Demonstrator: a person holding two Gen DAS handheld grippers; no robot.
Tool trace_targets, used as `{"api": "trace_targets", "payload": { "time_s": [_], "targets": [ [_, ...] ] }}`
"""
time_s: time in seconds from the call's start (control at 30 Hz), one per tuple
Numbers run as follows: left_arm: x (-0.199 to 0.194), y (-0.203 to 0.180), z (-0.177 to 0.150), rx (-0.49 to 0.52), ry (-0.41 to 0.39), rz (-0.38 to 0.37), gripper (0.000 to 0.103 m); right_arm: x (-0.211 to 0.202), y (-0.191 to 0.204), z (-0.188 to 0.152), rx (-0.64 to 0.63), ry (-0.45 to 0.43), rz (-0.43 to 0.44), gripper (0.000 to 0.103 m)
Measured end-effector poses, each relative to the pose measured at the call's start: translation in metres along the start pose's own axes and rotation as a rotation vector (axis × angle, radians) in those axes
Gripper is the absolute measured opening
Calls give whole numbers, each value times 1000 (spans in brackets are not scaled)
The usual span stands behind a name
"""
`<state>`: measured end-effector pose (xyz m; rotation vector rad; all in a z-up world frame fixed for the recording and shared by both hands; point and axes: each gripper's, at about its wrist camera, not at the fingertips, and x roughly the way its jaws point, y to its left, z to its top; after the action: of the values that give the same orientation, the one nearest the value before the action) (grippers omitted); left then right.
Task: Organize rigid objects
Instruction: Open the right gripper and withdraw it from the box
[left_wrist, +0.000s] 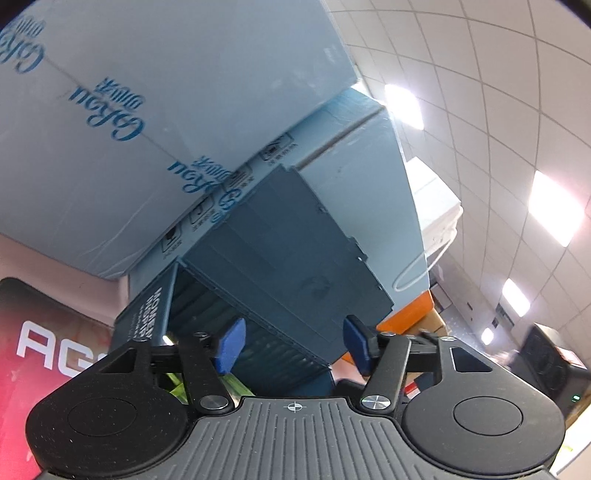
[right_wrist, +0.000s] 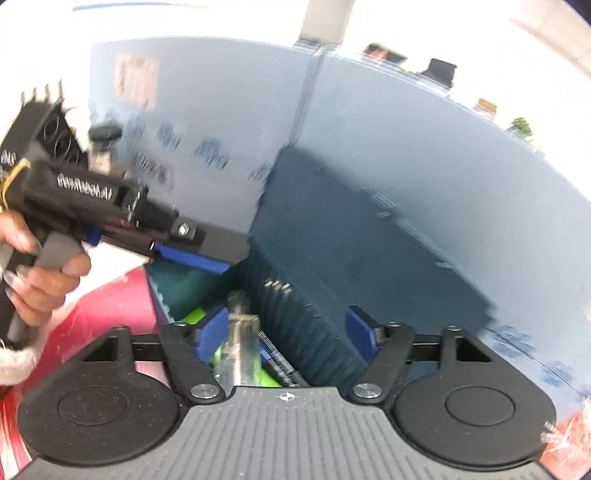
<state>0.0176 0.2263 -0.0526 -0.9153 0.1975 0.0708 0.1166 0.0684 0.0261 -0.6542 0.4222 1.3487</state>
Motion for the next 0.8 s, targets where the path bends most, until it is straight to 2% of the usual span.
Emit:
{"api": "trace_targets", "payload": {
  "time_s": [0.07, 0.13, 0.2, 0.23, 0.3, 0.43, 0.57, 0.67, 0.8],
  "targets": [
    [-1, -5, -1, 8, -3, -19, 59, -17, 1, -8, 37, -46, -29, 86],
    [-4, -14, -3, 39, -28, -29, 61, -31, 4, -18, 49, -83, -68, 87],
    [-7, -24, -6, 88, -45, -26, 69, -45, 8, -28, 68, -120, -96, 93],
    [-6, -28, -8, 106, -45, -32, 70, -51, 9, -33, 75, -137, -111, 93],
    [-4, -35, -12, 133, -30, -58, 70, -62, 12, -43, 87, -170, -143, 98],
    [4, -48, -21, 191, 8, -93, 70, -74, 12, -55, 113, -186, -219, 100],
    [10, -62, -31, 240, 35, -124, 76, -88, 12, -69, 146, -235, -311, 103],
    [16, -72, -40, 287, 57, -147, 78, -102, 11, -83, 159, -234, -361, 103],
    [21, -83, -50, 327, 95, -171, 86, -112, 10, -104, 174, -183, -396, 103]
  ]
}}
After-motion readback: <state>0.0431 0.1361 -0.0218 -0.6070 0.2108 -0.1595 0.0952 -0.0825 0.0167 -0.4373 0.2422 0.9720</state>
